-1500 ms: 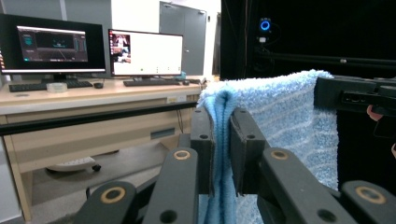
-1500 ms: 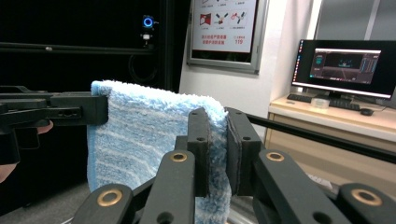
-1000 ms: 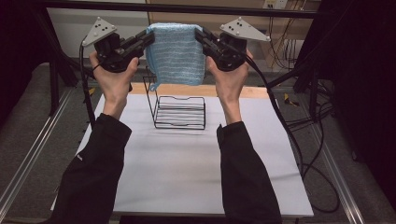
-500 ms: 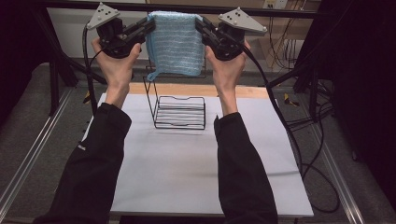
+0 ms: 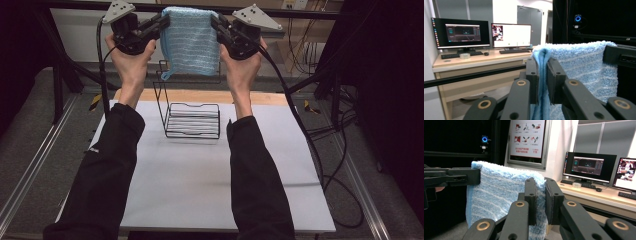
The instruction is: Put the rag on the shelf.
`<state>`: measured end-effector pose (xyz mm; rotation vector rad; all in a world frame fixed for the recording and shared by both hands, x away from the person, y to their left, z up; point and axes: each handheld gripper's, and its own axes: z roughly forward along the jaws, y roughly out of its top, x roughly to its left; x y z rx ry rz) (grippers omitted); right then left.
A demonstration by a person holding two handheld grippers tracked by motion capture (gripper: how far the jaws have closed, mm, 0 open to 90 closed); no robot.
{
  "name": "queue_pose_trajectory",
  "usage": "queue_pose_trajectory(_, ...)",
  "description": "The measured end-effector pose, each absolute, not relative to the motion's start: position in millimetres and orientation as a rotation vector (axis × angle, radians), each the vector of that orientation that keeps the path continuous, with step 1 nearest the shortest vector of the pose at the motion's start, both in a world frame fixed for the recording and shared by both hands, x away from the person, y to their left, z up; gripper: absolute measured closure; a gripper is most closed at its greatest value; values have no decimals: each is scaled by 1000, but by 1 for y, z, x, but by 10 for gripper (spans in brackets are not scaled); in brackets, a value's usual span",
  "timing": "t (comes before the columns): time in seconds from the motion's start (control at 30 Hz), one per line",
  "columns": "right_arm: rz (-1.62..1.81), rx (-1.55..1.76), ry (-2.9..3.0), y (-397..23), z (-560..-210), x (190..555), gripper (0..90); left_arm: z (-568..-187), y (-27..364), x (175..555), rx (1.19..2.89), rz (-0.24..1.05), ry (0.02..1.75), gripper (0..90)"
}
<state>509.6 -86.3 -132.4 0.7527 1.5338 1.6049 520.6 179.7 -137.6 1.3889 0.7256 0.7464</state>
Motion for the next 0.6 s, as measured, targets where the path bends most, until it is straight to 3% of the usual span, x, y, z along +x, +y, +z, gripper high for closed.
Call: queue_pose_trajectory(0.6,1578,766,1624,-78,-164,534,815,-176,191,531,1437,740,757,806)
